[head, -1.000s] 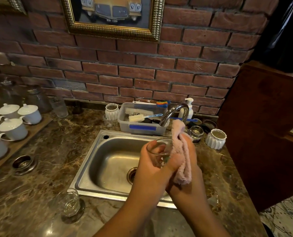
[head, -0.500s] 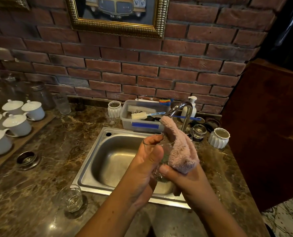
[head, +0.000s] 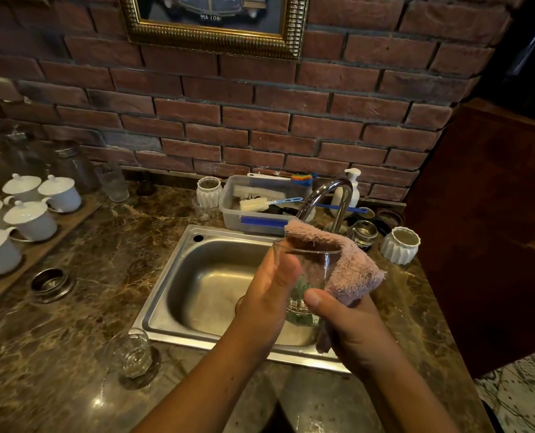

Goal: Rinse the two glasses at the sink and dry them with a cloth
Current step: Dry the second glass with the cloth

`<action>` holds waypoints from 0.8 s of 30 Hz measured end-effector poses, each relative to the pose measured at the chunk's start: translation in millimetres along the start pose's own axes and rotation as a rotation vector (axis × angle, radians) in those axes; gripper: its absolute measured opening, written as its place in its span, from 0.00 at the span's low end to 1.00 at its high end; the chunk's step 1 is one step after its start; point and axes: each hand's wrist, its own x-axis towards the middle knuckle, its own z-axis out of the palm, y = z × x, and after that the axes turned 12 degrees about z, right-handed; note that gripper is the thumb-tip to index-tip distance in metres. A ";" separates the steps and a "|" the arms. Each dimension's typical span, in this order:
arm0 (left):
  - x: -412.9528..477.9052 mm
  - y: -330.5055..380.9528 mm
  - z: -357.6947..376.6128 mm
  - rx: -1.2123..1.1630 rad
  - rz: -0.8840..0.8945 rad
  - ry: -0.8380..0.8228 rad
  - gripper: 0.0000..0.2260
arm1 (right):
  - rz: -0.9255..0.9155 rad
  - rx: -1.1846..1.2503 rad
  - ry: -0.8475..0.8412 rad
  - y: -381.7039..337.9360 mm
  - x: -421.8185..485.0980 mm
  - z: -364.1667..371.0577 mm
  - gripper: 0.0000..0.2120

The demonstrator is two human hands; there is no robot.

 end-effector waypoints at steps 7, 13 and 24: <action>3.3 -4.8 -5.5 -0.015 0.005 -0.031 0.46 | 0.005 0.092 0.009 11.7 5.6 -1.9 0.41; 2.7 0.4 3.5 0.167 -0.065 0.087 0.33 | -0.097 0.057 0.085 7.9 7.7 -5.7 0.35; -15.1 0.9 13.1 -0.077 -0.243 0.243 0.32 | -0.227 -0.452 0.317 31.5 13.5 -2.7 0.36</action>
